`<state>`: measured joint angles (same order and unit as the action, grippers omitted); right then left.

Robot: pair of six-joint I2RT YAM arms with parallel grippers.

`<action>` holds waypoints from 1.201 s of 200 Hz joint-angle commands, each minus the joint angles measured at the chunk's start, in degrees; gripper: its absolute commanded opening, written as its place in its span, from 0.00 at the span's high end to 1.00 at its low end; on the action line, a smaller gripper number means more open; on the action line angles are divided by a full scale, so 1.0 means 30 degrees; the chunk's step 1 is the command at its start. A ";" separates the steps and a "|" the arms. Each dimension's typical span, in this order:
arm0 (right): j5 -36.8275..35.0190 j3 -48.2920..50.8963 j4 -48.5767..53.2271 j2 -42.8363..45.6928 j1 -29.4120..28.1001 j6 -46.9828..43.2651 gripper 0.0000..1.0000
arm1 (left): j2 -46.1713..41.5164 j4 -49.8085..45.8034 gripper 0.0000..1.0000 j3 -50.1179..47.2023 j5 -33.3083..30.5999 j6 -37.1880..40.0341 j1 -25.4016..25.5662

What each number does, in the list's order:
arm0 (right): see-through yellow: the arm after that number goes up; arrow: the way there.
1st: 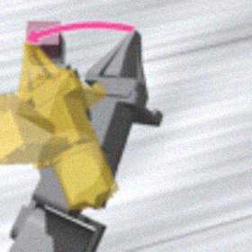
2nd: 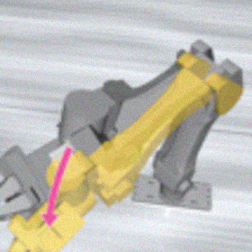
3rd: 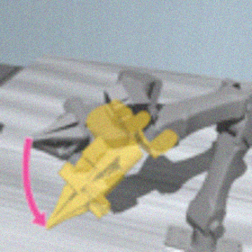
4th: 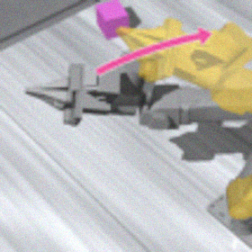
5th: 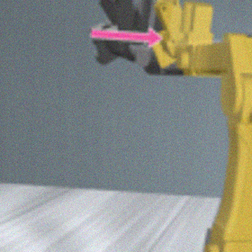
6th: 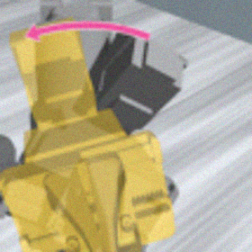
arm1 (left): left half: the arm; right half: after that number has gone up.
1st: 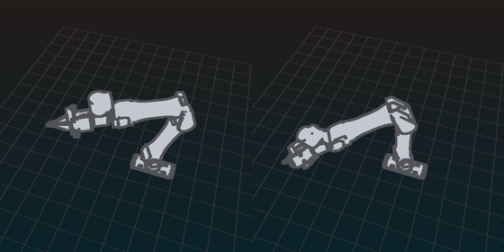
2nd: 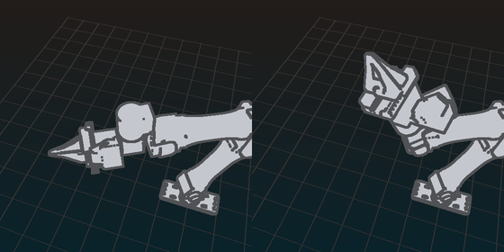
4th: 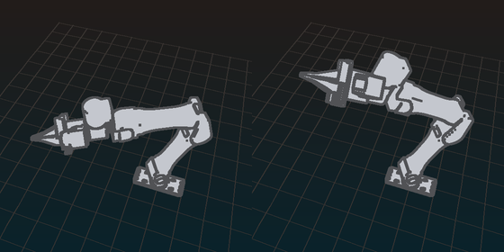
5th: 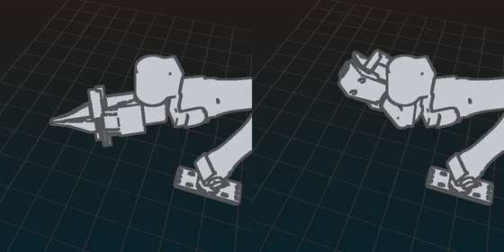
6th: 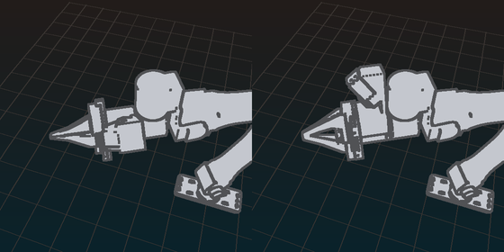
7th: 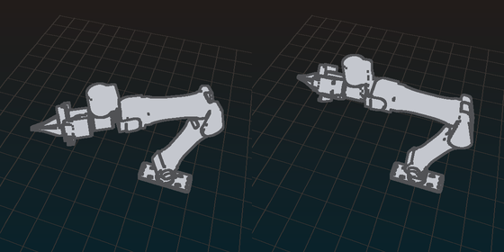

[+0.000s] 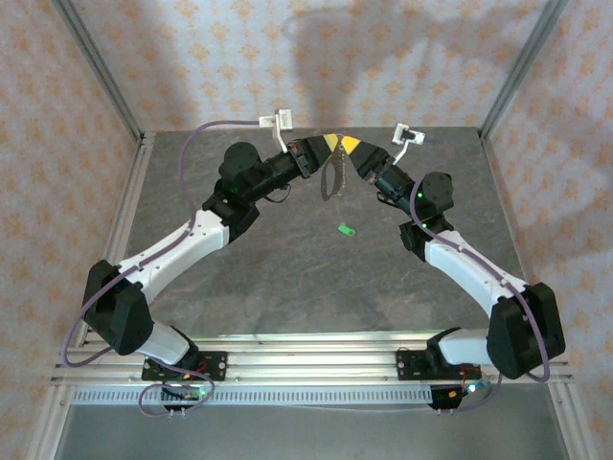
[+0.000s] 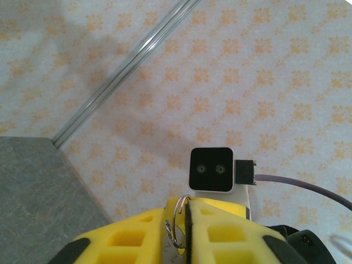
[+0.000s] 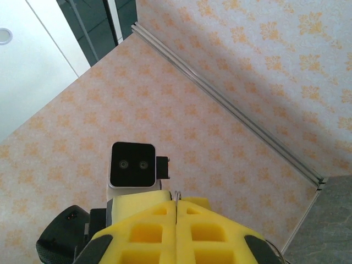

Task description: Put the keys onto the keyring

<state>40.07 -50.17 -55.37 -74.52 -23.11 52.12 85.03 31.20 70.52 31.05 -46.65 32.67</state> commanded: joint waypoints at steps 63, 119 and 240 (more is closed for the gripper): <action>0.0659 -0.0180 -0.0054 0.0205 -0.0147 -0.0289 0.99 | 0.0529 0.0490 1.00 0.1194 0.0519 0.0365 0.0245; 0.0951 0.0208 0.3975 0.3006 0.1869 -0.1851 0.51 | -0.0022 -0.2270 1.00 0.1930 0.1800 0.3312 -0.0151; 0.5209 -0.0281 0.3152 0.2632 0.2243 -0.0967 0.56 | 0.0248 -0.5054 1.00 0.3884 0.7878 0.6257 -0.1169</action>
<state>51.35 -49.80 -41.69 -65.54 -15.94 48.01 86.04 15.75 79.24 49.93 -29.87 29.23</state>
